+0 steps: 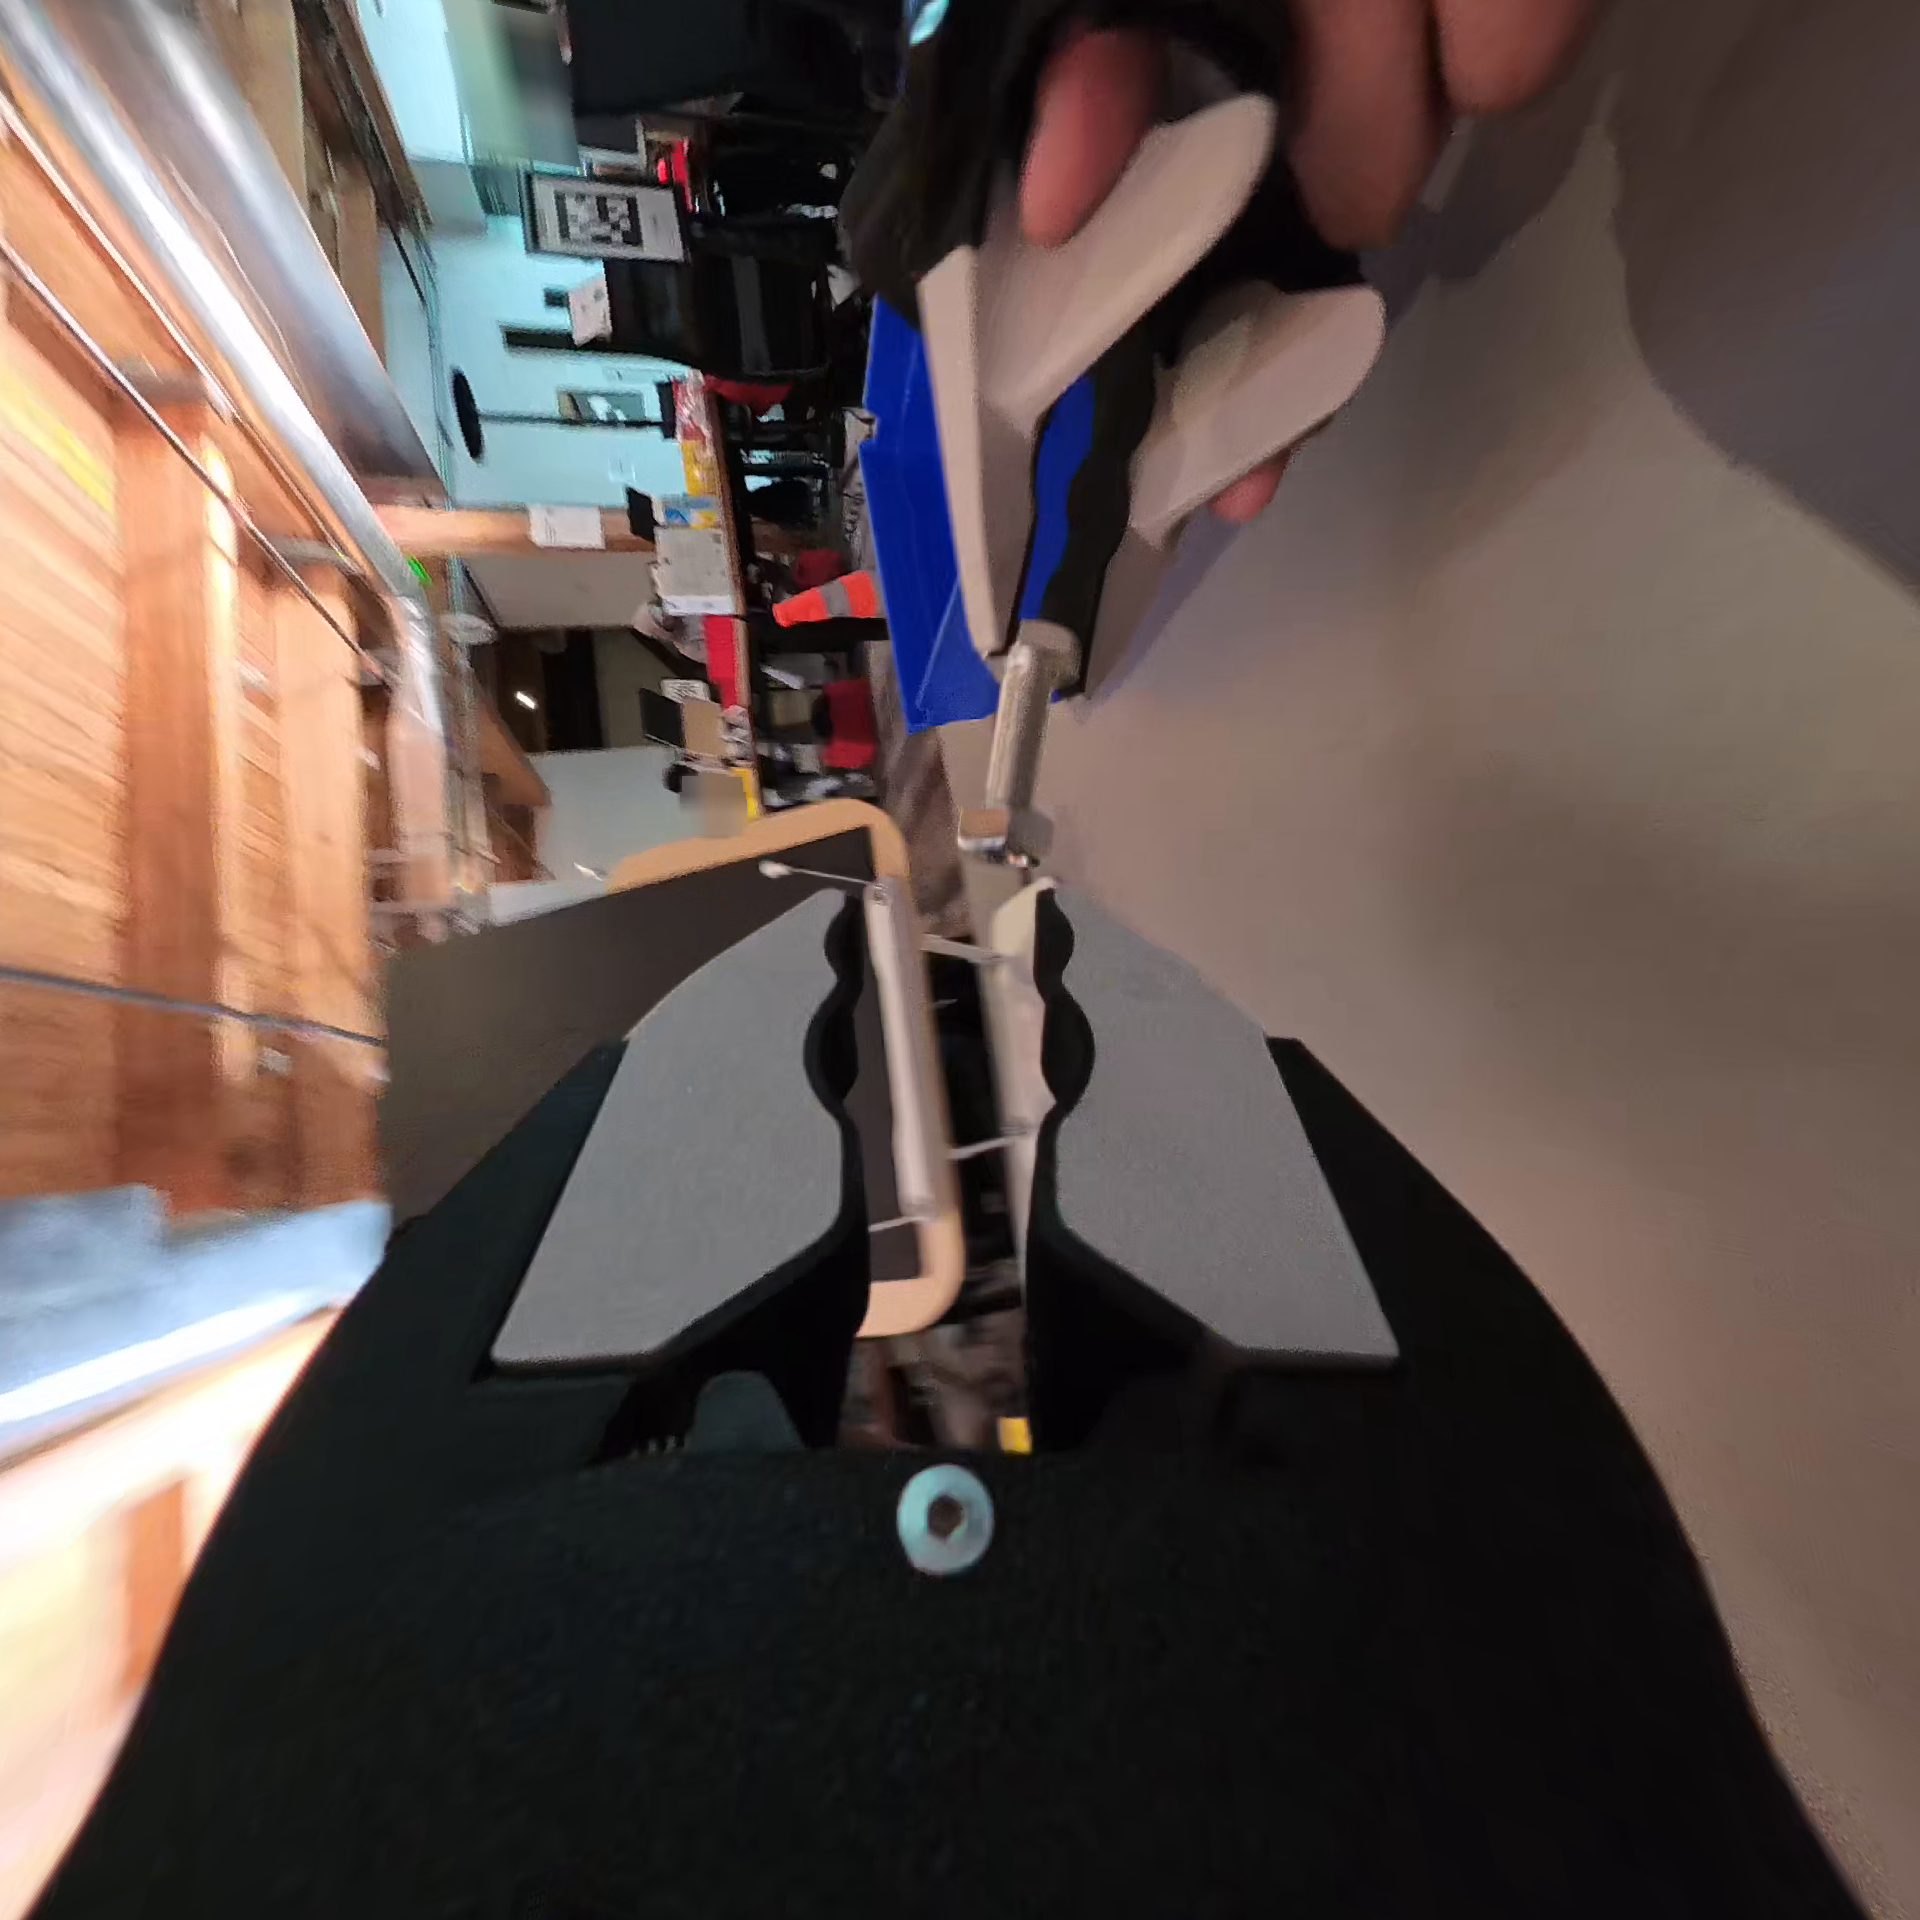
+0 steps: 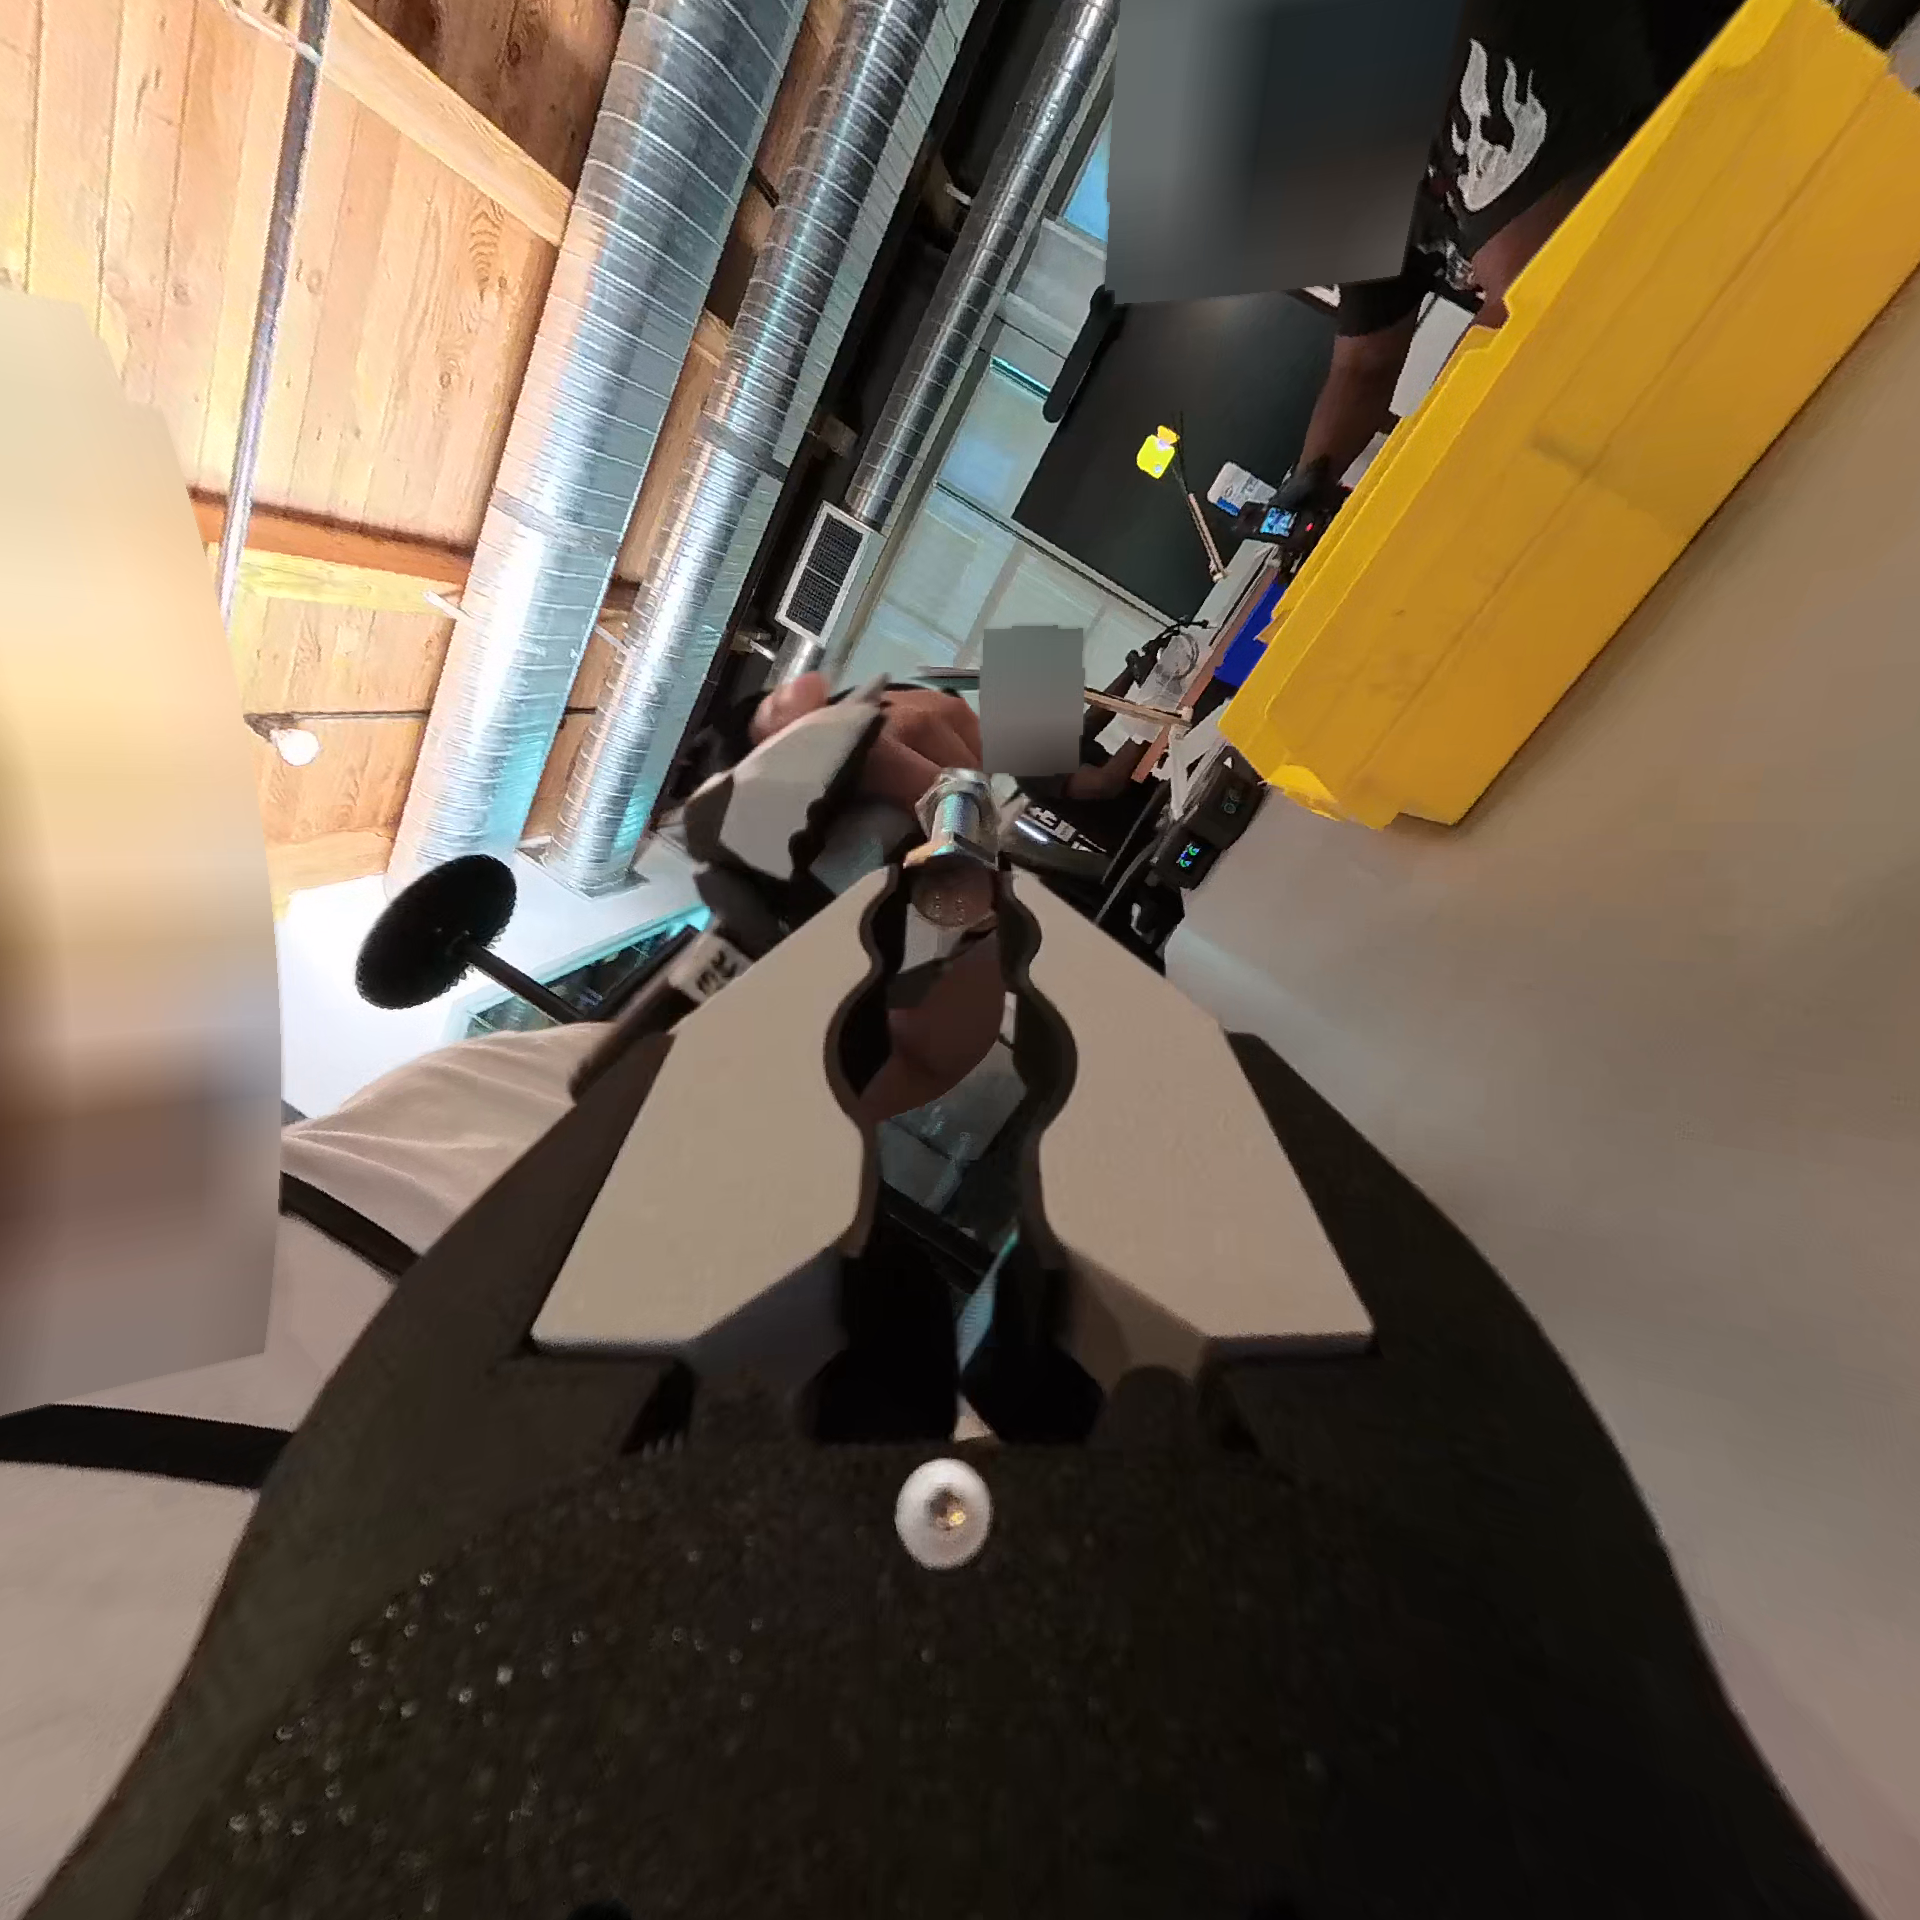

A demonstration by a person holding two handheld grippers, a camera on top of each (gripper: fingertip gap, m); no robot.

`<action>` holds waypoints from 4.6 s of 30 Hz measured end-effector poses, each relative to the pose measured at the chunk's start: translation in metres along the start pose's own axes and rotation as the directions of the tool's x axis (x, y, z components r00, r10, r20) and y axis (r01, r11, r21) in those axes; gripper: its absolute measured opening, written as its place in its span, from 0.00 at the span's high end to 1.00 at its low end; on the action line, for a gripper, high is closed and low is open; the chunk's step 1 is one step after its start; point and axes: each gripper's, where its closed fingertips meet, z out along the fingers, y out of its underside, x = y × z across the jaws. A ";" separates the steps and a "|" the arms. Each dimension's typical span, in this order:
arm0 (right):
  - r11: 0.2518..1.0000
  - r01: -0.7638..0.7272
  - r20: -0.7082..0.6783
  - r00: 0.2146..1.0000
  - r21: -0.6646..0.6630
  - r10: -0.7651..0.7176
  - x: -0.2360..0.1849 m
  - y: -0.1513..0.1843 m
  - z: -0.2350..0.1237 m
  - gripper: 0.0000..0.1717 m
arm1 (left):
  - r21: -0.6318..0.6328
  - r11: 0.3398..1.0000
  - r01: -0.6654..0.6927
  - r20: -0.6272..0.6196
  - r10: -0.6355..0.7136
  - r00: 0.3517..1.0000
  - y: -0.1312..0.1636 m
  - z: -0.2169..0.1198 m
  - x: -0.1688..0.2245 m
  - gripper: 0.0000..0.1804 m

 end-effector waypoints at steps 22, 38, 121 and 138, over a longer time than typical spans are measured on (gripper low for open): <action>0.929 0.313 -0.053 0.943 -0.198 -0.329 0.001 0.023 0.009 0.90 | -0.047 -0.204 0.978 -0.614 -0.766 -0.190 -0.018 -0.013 0.014 0.80; 0.920 0.332 -0.051 0.936 -0.206 -0.349 0.004 0.020 0.013 0.90 | -0.071 -0.357 0.931 -0.604 -0.727 -0.325 -0.018 -0.019 0.024 0.82; 0.888 0.369 -0.086 0.910 -0.275 -0.405 0.019 0.043 0.015 0.90 | 0.080 -0.351 0.933 -0.713 -0.674 -0.192 -0.043 -0.037 0.019 0.81; 0.891 0.365 -0.084 0.913 -0.270 -0.400 0.019 0.041 0.014 0.90 | 0.180 -0.383 0.906 -0.680 -0.714 -0.167 -0.027 -0.051 -0.003 0.72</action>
